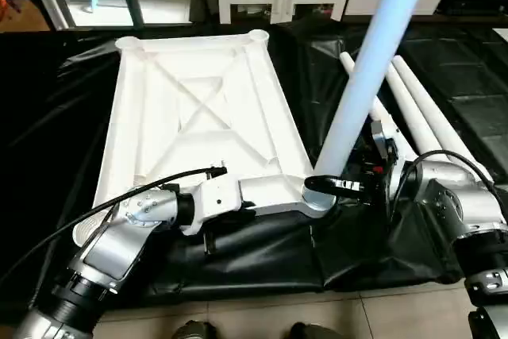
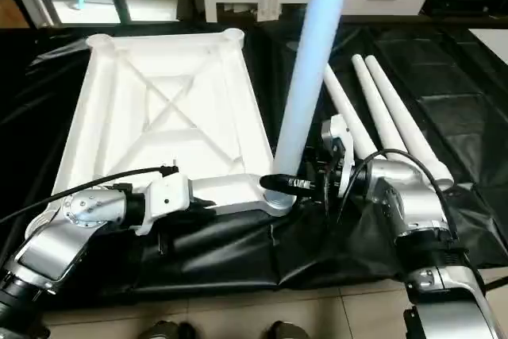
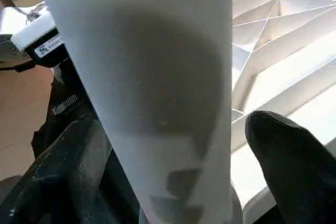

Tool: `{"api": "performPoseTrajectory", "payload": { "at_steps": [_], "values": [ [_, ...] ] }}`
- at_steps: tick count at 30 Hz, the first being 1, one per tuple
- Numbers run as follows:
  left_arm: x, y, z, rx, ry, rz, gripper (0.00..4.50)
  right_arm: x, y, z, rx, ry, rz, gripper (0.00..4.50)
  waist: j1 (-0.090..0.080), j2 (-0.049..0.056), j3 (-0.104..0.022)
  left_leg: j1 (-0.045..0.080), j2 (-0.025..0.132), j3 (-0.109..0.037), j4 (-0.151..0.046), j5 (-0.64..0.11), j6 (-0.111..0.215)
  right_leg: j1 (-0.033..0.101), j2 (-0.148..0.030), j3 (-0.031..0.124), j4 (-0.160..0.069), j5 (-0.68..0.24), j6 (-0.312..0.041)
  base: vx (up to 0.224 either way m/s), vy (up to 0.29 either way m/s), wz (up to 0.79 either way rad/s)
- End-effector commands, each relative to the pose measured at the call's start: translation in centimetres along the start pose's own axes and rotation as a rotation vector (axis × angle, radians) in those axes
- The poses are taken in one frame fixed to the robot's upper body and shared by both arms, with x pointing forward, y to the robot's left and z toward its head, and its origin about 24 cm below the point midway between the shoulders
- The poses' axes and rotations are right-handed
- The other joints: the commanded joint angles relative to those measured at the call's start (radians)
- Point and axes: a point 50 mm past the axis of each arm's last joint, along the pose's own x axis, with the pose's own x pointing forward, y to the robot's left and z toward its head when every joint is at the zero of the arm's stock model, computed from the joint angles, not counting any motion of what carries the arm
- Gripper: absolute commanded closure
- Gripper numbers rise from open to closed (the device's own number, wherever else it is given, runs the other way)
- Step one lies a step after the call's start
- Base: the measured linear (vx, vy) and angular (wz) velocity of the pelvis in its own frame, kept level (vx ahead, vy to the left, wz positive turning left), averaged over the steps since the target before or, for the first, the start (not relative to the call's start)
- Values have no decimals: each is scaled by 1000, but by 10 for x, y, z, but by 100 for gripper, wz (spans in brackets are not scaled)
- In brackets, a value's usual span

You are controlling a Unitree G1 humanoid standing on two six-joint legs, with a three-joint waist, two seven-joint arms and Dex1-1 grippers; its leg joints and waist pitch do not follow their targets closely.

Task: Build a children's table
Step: Insert table leg to table base

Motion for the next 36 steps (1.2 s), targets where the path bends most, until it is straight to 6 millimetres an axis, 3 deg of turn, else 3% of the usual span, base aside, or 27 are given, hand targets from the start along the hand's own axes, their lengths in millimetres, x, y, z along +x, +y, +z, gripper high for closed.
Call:
{"api": "performPoseTrajectory", "payload": {
  "at_steps": [1, 9, 19, 31, 36],
  "values": [
    [11, -16, -4, -21, 4, -91, 450, 0, 0, 1, -6, 16, 18, 49, -4, -19, -82, 29, 65, -29, -61, -102, 110, 38, -47, 32, -43, -171, -226, 0, 0, 0],
    [10, -15, -6, -22, 12, -90, 450, -4, -2, 0, 0, 32, 27, 125, -5, -16, -81, 28, 65, -31, -62, -137, 96, 37, -46, 31, -47, -214, -219, 0, 0, 0],
    [10, -14, -6, -19, 19, -93, 450, -4, -1, -2, 7, 48, 42, 212, -2, -14, -85, 28, 65, -30, -59, -120, 99, 39, -46, 31, -42, -184, -230, 0, 0, 0],
    [10, -14, -7, -18, 24, -87, 450, 2, -1, -6, -13, -27, -16, 237, -5, -14, -85, 28, 64, -33, -59, -186, 61, 35, -49, 33, -51, -286, -203, 0, 0, 0],
    [12, -14, -6, -18, 23, -86, 450, 4, 0, -7, -17, -49, -23, 240, -7, -12, -86, 30, 65, -33, -60, -193, 51, 34, -46, 32, -50, -272, -203, 0, 0, 0]
  ]
}}
